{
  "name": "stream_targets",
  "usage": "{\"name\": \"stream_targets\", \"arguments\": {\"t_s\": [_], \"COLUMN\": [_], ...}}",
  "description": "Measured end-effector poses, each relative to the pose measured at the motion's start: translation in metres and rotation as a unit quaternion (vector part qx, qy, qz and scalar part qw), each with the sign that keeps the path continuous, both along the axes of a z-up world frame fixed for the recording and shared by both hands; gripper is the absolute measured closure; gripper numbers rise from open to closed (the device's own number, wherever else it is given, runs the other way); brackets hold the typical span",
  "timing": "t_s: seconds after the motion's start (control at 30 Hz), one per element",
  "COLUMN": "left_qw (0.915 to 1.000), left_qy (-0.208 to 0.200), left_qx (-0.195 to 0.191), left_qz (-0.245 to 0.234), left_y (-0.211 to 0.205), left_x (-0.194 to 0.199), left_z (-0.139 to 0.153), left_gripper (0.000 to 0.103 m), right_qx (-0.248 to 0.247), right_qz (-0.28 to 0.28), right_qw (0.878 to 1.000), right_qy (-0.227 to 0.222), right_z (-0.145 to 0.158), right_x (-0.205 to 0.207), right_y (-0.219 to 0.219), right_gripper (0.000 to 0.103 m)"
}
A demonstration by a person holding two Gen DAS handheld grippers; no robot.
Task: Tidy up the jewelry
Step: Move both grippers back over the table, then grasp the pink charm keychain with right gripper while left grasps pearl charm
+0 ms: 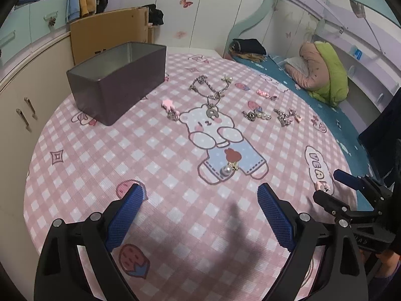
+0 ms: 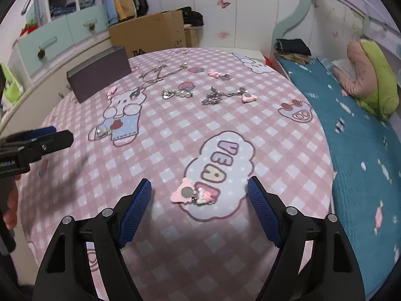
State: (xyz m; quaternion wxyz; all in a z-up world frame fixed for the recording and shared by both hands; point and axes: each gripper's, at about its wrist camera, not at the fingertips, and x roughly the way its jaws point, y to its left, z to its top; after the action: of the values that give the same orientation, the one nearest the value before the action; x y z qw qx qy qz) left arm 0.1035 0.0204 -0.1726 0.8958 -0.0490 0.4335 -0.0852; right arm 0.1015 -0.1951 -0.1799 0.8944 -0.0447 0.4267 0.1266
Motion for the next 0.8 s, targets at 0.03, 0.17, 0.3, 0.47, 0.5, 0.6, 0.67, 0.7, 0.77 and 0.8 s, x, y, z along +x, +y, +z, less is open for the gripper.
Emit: {"name": "stream_targets", "arguments": {"t_s": [0.03,0.17,0.3,0.47,0.5,0.6,0.67,0.7,0.77,0.8], "left_qw": [1.0000,1.0000,0.9997,0.9995,0.9995,0.9995,0.9994,0.9993,0.9994,0.9995], "left_qy": [0.001,0.007,0.017,0.026,0.024,0.025,0.030,0.031,0.031,0.030], "left_qx": [-0.001,-0.007,-0.015,-0.018,-0.017,-0.018,-0.020,-0.021,-0.017,-0.012], "left_qz": [0.000,0.002,-0.001,-0.004,-0.004,-0.004,-0.001,-0.002,-0.003,-0.005], "left_y": [0.000,0.001,0.000,-0.003,-0.004,-0.004,-0.003,-0.003,-0.005,-0.006], "left_x": [0.000,0.002,0.006,0.011,0.011,0.013,0.016,0.017,0.018,0.018], "left_z": [0.000,-0.002,-0.006,-0.010,-0.011,-0.011,-0.013,-0.014,-0.016,-0.017], "left_gripper": [0.013,0.013,0.013,0.013,0.013,0.013,0.013,0.013,0.013,0.013], "right_qx": [-0.005,-0.002,0.009,0.015,0.020,0.027,0.032,0.034,0.031,0.029], "right_qz": [0.004,0.003,-0.002,-0.003,-0.005,-0.013,-0.012,-0.013,-0.012,-0.014], "right_qw": [1.000,1.000,1.000,1.000,1.000,0.999,0.999,0.999,0.999,0.999], "right_qy": [0.000,-0.006,-0.008,-0.014,-0.014,-0.019,-0.023,-0.026,-0.021,-0.022], "right_z": [-0.001,-0.002,0.000,-0.001,-0.001,0.002,0.006,0.008,0.007,0.006], "right_x": [-0.001,-0.005,0.000,0.008,0.010,0.016,0.021,0.025,0.031,0.034], "right_y": [0.001,-0.004,-0.013,-0.016,-0.017,-0.021,-0.023,-0.024,-0.024,-0.025], "right_gripper": [0.027,0.049,0.069,0.070,0.070,0.071,0.079,0.083,0.083,0.083]}}
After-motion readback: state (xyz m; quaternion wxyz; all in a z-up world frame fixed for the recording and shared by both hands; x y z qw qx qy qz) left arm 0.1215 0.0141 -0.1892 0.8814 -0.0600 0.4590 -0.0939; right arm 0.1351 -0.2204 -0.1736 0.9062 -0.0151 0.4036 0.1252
